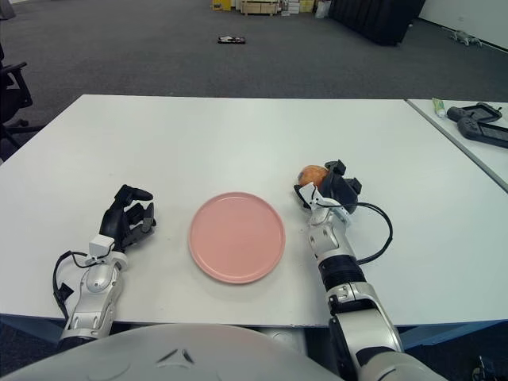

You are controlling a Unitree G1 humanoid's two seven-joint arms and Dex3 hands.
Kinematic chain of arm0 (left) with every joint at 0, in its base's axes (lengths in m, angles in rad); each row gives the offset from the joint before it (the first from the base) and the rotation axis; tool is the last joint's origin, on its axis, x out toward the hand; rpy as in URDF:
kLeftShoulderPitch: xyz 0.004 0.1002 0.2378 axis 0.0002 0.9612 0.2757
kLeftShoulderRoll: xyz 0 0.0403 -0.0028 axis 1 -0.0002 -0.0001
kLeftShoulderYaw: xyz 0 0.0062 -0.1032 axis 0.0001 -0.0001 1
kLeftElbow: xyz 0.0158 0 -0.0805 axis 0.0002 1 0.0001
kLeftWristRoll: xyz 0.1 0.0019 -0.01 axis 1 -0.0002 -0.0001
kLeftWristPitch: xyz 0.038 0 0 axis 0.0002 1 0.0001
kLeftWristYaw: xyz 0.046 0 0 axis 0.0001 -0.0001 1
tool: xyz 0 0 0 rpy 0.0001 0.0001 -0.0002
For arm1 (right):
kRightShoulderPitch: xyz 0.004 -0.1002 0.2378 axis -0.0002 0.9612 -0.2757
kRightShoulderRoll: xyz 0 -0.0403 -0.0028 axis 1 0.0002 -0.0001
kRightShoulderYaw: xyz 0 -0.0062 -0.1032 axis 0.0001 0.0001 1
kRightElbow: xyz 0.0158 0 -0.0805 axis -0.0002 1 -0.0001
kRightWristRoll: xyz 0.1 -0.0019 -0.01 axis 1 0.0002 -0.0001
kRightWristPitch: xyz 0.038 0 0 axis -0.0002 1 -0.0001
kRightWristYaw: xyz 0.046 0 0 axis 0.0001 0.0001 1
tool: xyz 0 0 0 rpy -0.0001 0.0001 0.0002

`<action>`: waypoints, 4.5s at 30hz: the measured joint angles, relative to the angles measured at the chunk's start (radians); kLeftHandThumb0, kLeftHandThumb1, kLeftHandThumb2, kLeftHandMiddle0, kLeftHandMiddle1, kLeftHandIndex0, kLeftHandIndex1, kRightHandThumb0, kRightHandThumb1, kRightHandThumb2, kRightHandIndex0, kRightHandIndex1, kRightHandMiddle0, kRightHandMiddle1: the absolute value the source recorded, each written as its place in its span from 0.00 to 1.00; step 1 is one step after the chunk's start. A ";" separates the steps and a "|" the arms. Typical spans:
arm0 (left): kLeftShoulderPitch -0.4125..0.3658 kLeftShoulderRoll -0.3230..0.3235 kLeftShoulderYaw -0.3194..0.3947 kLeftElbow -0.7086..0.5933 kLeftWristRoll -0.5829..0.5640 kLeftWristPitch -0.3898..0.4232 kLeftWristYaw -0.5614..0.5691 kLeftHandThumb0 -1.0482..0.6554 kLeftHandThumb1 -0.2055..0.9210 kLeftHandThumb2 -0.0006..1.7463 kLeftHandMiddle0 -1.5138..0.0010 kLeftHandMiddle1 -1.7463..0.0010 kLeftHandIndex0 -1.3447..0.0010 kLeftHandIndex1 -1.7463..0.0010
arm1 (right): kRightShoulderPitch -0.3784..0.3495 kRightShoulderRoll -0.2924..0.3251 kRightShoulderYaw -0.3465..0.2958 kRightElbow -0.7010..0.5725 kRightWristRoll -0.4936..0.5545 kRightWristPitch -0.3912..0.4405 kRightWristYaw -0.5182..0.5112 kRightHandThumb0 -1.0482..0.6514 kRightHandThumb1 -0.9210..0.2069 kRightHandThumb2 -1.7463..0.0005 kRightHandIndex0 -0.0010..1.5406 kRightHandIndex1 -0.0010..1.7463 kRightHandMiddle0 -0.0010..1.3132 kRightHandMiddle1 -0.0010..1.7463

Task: Put the apple into the plate.

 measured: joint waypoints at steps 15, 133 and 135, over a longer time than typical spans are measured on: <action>0.002 0.000 0.001 -0.002 0.000 0.002 0.000 0.39 0.76 0.52 0.43 0.00 0.73 0.00 | 0.040 -0.005 -0.024 0.068 0.052 -0.357 -0.142 0.61 0.75 0.09 0.54 0.96 0.42 1.00; -0.026 -0.003 0.008 0.031 -0.008 -0.005 0.000 0.39 0.77 0.51 0.43 0.00 0.73 0.00 | 0.351 -0.054 0.317 -0.738 -0.179 -0.261 0.717 0.61 0.73 0.11 0.47 0.99 0.47 0.97; -0.026 -0.003 0.008 0.031 -0.008 -0.005 0.000 0.39 0.76 0.52 0.42 0.00 0.73 0.00 | 0.343 -0.068 0.322 -0.748 -0.183 -0.261 0.741 0.61 0.59 0.21 0.38 1.00 0.40 0.98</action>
